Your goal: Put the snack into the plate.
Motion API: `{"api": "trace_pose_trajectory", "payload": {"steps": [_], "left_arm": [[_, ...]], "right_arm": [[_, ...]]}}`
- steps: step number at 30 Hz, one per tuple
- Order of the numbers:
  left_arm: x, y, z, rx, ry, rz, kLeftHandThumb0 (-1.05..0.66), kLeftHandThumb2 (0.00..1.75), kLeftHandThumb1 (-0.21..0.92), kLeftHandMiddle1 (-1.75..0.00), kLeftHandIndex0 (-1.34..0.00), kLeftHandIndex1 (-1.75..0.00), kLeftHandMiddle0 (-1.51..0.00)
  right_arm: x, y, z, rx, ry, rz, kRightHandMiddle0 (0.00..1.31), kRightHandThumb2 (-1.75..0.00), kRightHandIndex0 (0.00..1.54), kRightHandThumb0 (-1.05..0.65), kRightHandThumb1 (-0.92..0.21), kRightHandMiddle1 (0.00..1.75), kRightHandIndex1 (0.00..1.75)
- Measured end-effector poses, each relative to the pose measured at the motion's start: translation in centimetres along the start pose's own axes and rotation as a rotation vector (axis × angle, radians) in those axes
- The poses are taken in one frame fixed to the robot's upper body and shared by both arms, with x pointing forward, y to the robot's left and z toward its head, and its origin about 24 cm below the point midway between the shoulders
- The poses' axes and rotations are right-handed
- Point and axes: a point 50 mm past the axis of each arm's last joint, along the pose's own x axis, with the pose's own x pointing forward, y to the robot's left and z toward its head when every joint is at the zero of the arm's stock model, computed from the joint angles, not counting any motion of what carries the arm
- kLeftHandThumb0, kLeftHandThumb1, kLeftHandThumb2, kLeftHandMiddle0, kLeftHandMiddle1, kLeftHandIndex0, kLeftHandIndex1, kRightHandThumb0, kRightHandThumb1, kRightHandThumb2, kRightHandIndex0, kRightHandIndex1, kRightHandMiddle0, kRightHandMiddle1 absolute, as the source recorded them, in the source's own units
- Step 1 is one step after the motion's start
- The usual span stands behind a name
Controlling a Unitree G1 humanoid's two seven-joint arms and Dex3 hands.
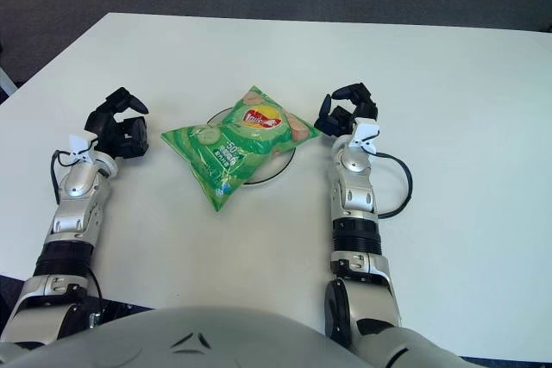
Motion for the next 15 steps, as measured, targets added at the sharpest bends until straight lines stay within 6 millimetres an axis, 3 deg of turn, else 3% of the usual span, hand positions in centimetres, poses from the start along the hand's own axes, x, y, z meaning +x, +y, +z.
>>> {"api": "trace_pose_trajectory", "payload": {"steps": [15], "left_arm": [[0.04,-0.28,0.28,-0.005,-0.014,-0.006,-0.46,1.24,0.37,-1.75,-0.57,-1.75,-1.26]], "right_arm": [[0.27,-0.28,0.47,-0.078,-0.072,0.000,0.64,-1.36,1.35,-0.49,-0.29,1.75,1.75]]}}
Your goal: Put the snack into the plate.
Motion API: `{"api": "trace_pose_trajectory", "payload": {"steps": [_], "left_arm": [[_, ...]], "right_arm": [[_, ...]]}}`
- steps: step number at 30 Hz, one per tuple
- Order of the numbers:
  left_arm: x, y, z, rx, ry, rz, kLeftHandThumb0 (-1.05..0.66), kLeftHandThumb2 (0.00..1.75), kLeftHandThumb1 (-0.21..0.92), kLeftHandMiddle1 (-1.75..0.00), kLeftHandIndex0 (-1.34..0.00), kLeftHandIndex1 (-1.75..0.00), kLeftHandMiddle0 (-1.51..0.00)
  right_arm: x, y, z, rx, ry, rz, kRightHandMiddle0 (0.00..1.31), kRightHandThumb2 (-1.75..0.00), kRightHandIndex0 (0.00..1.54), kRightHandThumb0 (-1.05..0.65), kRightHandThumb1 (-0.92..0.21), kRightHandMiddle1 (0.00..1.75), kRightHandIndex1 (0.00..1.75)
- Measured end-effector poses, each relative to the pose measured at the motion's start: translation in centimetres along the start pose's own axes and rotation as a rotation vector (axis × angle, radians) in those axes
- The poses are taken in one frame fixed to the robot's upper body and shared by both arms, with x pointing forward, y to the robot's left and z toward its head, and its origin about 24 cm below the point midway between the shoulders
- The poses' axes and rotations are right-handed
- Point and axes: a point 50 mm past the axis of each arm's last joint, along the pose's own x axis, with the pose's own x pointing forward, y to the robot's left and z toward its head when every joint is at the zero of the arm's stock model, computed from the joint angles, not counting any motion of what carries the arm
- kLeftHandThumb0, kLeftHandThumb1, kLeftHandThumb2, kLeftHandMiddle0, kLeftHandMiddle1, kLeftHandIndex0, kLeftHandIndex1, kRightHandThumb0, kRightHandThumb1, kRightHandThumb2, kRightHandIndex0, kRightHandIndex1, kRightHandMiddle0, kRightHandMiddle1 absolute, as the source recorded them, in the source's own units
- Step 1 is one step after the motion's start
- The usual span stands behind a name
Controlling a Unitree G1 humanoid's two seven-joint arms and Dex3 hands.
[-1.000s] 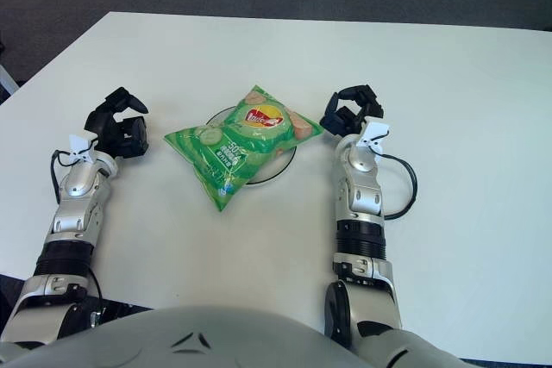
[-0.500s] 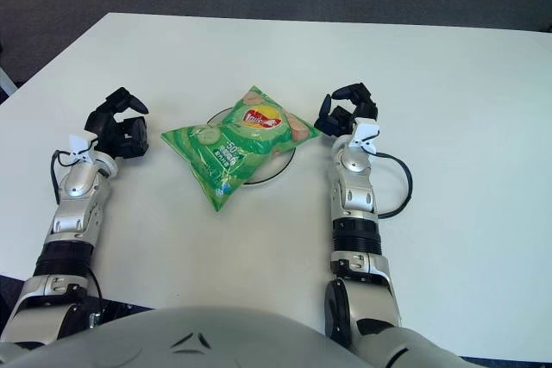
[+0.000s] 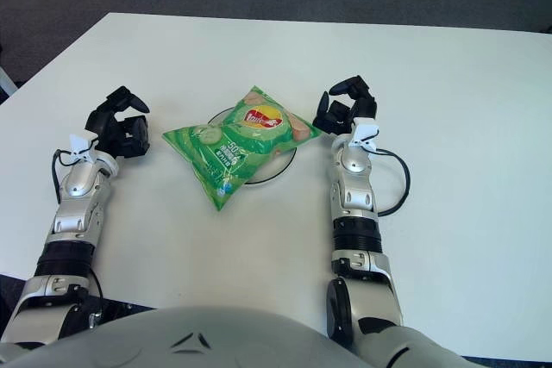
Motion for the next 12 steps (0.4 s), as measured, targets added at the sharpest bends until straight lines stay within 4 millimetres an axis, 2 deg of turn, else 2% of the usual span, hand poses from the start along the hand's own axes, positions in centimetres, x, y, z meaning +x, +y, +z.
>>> {"api": "trace_pose_trajectory", "payload": {"steps": [12], "left_arm": [[-0.01,-0.14,0.20,-0.006,-0.010,0.000,-0.46,1.25,0.37,-1.75,-0.57,-1.75,-1.26]], "right_arm": [[0.04,-0.20,-0.52,-0.062,0.053,-0.017,0.63,-1.35,1.36,-0.49,-0.29,1.75,1.75]]}}
